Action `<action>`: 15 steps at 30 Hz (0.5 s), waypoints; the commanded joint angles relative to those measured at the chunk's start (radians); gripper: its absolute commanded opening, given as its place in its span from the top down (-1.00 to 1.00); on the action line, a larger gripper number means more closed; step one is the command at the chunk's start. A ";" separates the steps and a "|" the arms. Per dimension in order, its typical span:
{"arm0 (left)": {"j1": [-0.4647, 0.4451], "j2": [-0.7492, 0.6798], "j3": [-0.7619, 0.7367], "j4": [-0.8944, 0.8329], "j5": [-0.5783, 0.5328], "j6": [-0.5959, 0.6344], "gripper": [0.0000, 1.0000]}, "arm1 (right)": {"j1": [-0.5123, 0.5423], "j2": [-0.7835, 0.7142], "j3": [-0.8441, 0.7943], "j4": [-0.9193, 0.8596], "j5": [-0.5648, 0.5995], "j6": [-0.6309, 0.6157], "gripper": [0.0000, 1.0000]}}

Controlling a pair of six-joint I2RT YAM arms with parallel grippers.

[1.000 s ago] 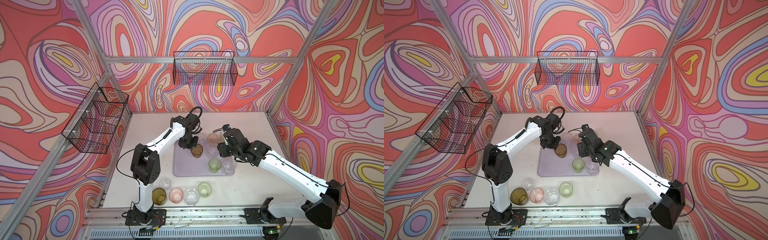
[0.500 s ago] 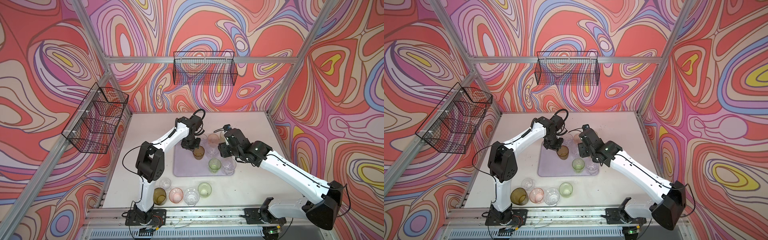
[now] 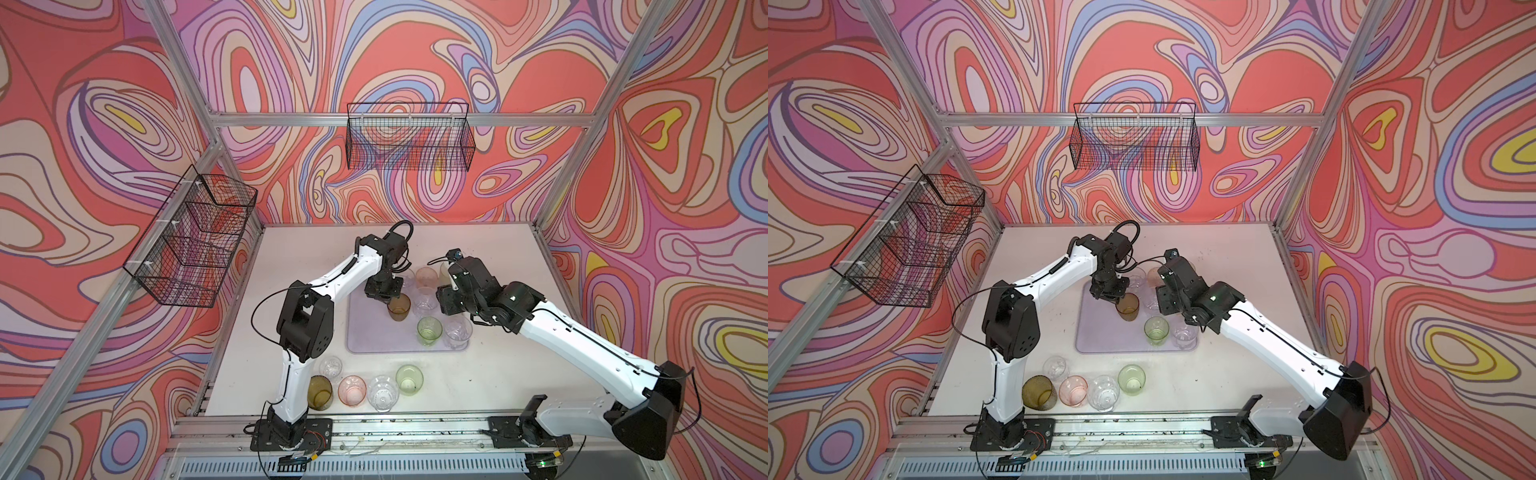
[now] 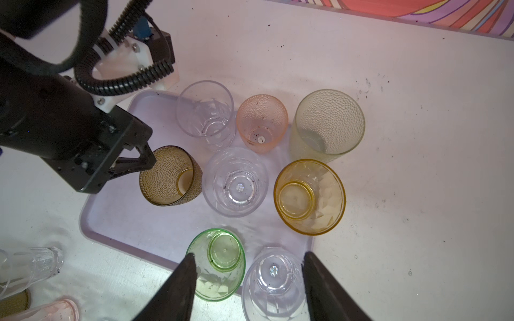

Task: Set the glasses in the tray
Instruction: 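Lower the olive-brown cup upside down beside the clear cups on the tray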

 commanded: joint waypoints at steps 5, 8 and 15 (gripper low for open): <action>-0.006 0.021 0.028 -0.008 -0.003 -0.007 0.90 | -0.004 -0.029 -0.003 -0.014 0.014 -0.003 -0.25; -0.006 0.024 0.028 -0.005 -0.003 -0.008 0.89 | -0.004 -0.029 -0.004 -0.015 0.015 -0.001 -0.25; -0.006 0.033 0.032 -0.001 -0.003 -0.008 0.89 | -0.005 -0.033 -0.003 -0.017 0.015 -0.001 -0.25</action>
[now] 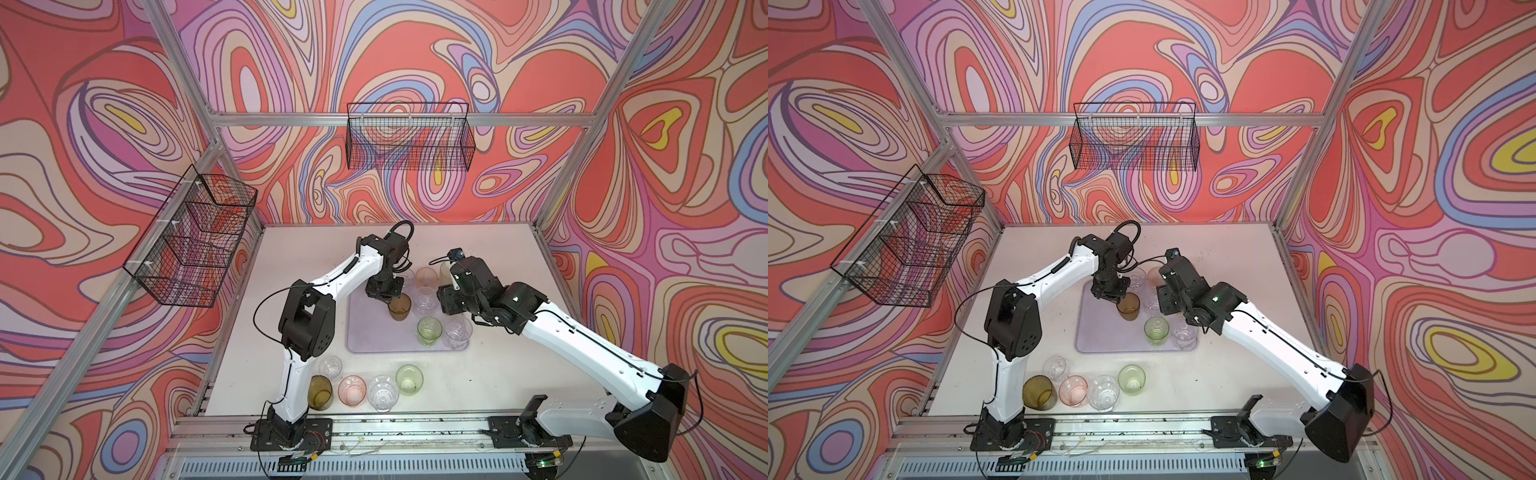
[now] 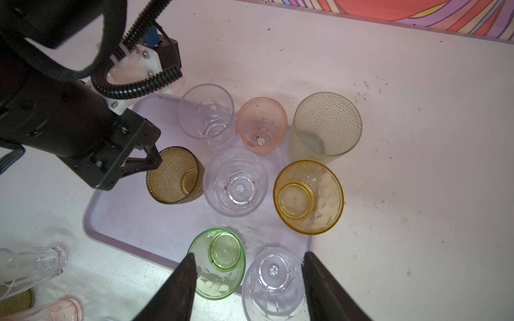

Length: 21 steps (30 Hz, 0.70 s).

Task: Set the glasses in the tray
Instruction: 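Lower the olive-brown cup upside down beside the clear cups on the tray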

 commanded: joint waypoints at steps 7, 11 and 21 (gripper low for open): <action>-0.006 0.018 0.022 -0.001 0.004 -0.008 0.88 | -0.004 -0.020 -0.005 -0.018 0.016 -0.001 -0.25; -0.006 0.024 0.024 0.003 0.005 -0.011 0.87 | -0.004 -0.020 -0.004 -0.019 0.014 -0.001 -0.25; -0.006 0.033 0.032 -0.001 0.017 -0.010 0.82 | -0.004 -0.026 -0.006 -0.022 0.016 0.001 -0.25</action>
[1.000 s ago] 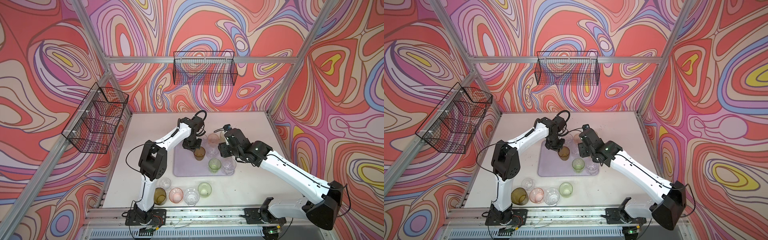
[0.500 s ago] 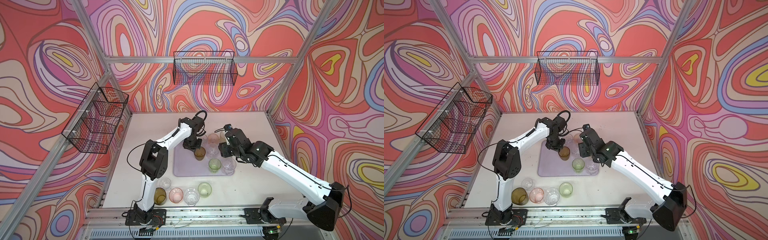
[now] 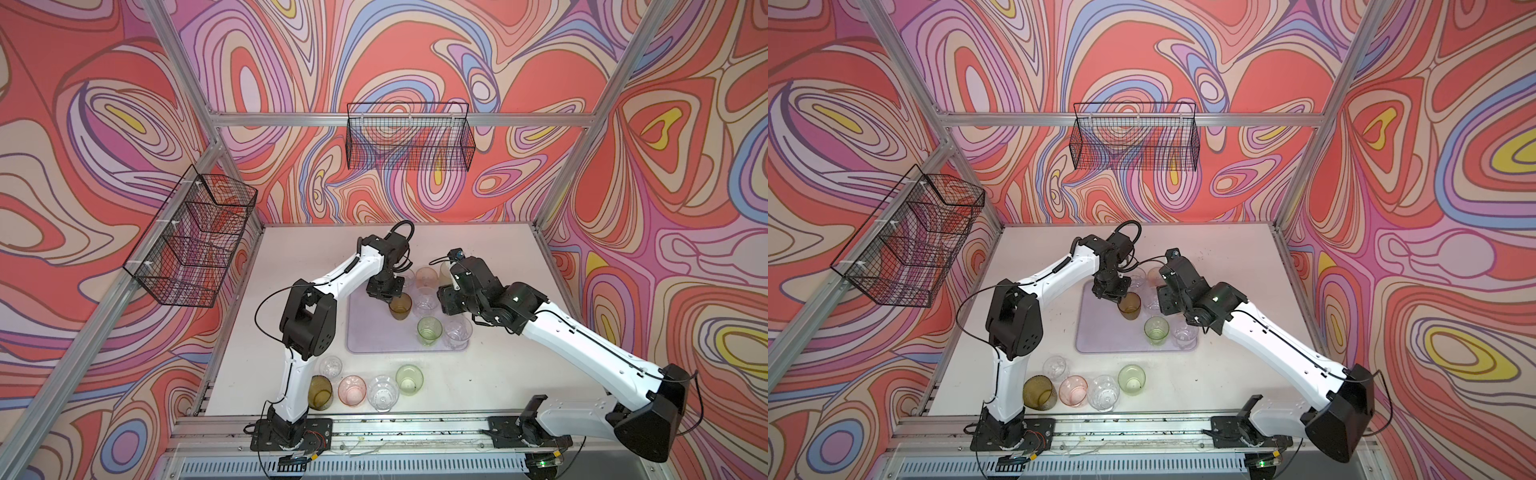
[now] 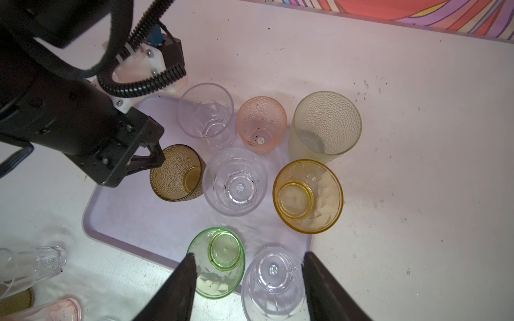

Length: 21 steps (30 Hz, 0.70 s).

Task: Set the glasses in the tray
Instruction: 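Lower the olive-brown cup upside down beside the clear cups on the tray, then open the left gripper to release the olive-brown cup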

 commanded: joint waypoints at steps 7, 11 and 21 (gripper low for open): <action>-0.006 0.020 0.024 -0.017 0.009 -0.010 0.79 | -0.004 -0.022 -0.006 -0.018 0.015 0.001 -0.25; -0.006 0.020 0.022 -0.012 0.008 -0.012 0.75 | -0.005 -0.025 -0.007 -0.017 0.016 0.000 -0.25; -0.006 0.020 0.015 -0.006 0.006 -0.010 0.72 | -0.005 -0.031 -0.010 -0.017 0.015 0.002 -0.25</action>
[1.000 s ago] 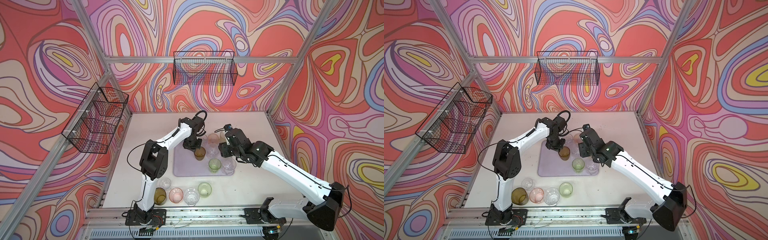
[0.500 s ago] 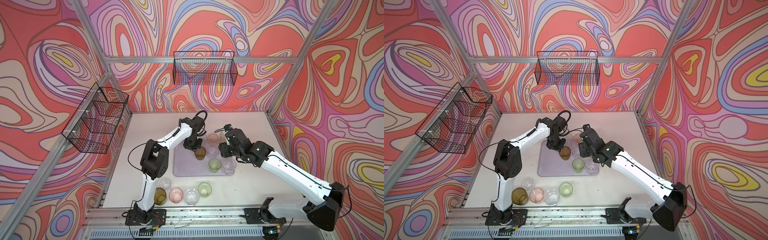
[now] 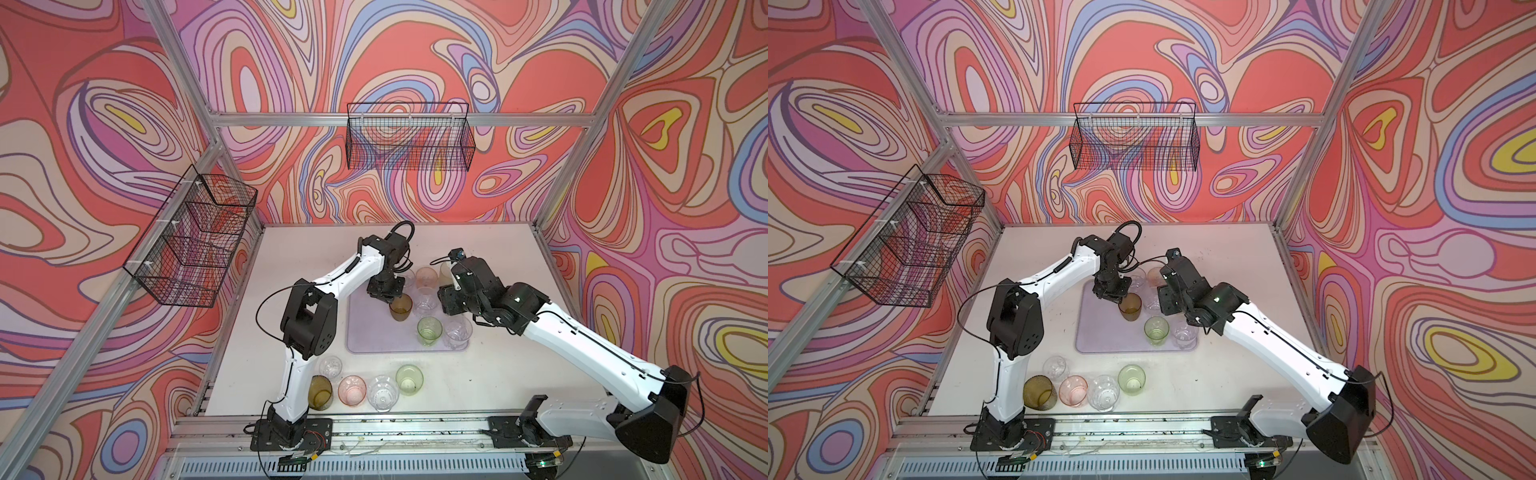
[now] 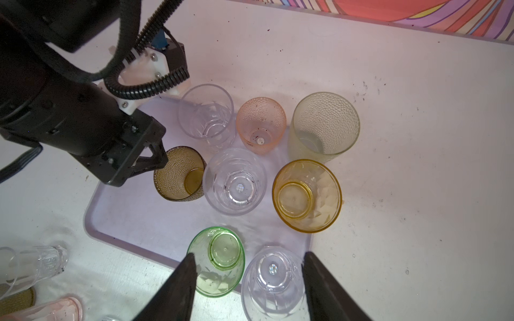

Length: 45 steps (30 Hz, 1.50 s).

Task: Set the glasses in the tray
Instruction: 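Open the left gripper to release the olive-brown cup, then raise the left gripper and move it toward the robot over the pale green textured cup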

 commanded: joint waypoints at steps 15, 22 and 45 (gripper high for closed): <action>-0.006 -0.036 0.023 -0.015 0.000 -0.011 0.43 | -0.004 -0.014 -0.009 -0.006 0.003 -0.004 -0.25; -0.006 -0.081 0.028 -0.021 -0.010 -0.003 0.37 | -0.005 -0.012 -0.006 0.000 0.003 -0.006 -0.25; -0.006 -0.330 -0.115 0.036 -0.026 0.044 0.30 | -0.004 -0.014 -0.019 0.046 0.001 -0.009 -0.25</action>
